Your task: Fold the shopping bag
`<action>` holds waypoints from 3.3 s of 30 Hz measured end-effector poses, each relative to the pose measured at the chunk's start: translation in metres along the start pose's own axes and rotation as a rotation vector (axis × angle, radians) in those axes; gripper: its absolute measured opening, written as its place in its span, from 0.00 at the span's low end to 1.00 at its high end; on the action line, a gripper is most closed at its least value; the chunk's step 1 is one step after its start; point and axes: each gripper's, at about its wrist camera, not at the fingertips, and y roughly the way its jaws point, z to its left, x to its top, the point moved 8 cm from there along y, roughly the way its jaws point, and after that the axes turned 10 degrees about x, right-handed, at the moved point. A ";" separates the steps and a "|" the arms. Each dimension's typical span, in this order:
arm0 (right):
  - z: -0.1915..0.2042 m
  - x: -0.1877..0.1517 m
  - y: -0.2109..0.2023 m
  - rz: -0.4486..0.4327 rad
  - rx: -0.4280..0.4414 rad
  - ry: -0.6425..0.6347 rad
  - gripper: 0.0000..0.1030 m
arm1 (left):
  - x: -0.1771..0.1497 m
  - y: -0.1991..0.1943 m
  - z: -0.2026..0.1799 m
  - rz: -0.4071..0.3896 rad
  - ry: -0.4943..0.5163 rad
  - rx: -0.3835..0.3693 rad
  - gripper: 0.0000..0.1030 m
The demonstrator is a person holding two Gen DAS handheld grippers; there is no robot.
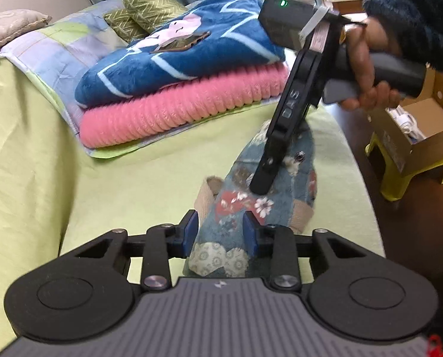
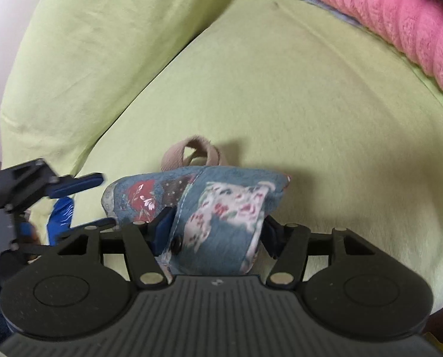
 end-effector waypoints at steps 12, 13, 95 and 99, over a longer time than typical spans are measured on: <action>-0.002 0.003 0.008 -0.140 -0.163 0.027 0.63 | -0.014 0.037 0.001 0.097 -0.072 0.006 0.27; -0.001 0.003 0.010 -0.165 -0.186 0.028 0.65 | -0.015 0.038 0.003 0.102 -0.084 0.004 0.27; -0.040 0.160 0.121 -0.073 -0.167 -0.702 1.00 | -0.017 0.042 0.005 0.078 -0.286 0.131 0.25; -0.040 0.158 0.120 -0.083 -0.179 -0.697 1.00 | -0.018 0.042 0.005 0.074 -0.293 0.139 0.25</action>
